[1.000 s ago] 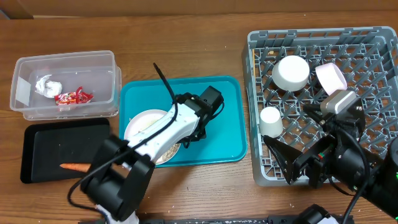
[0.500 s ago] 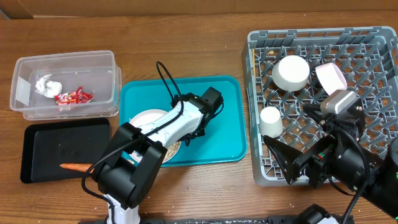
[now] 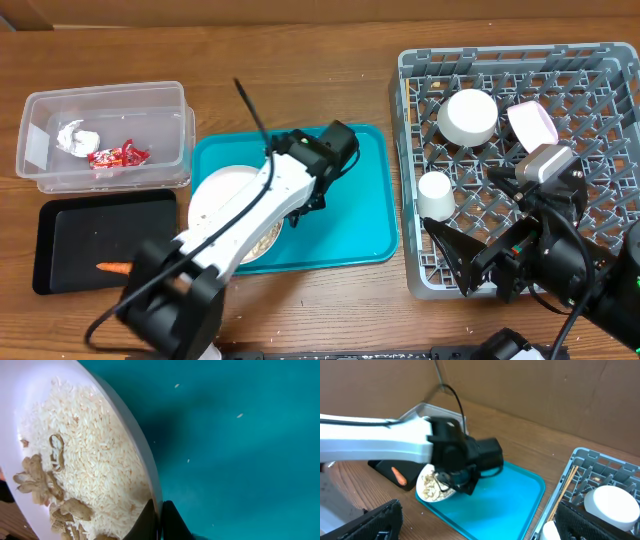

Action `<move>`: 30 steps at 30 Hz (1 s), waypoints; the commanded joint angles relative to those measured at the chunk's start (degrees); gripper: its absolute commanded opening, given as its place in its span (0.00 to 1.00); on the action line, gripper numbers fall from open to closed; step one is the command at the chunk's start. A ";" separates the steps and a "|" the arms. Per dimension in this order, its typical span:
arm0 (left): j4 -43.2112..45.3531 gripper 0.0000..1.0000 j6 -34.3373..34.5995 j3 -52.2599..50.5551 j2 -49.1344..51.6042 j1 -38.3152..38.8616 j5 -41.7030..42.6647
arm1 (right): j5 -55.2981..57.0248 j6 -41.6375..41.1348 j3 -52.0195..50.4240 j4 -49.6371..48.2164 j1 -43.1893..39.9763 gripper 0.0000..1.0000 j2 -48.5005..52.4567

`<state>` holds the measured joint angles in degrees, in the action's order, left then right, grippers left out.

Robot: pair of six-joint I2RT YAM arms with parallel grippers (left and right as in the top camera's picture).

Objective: Sort waste into correct bins and load items into the dishwasher
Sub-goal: 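Tip the plate over the black tray to dump the rice and shells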

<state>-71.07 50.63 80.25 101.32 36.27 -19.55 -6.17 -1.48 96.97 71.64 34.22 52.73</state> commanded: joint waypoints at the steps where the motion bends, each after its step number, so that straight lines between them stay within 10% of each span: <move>1: -1.90 0.04 -1.51 1.27 -3.28 -0.31 -1.88 | -0.35 0.44 0.17 -0.13 0.28 1.00 -0.07; 16: -4.50 0.04 -14.93 1.25 -14.05 -18.88 0.83 | -0.35 0.44 0.17 -0.13 0.28 1.00 -0.07; 30: 12.72 0.04 -39.32 -10.91 -20.72 -51.65 32.85 | -0.35 0.44 0.17 -0.13 0.28 1.00 -0.07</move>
<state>-59.83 18.94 71.48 83.94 -9.93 2.68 -6.17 -1.45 96.97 71.64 34.22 52.73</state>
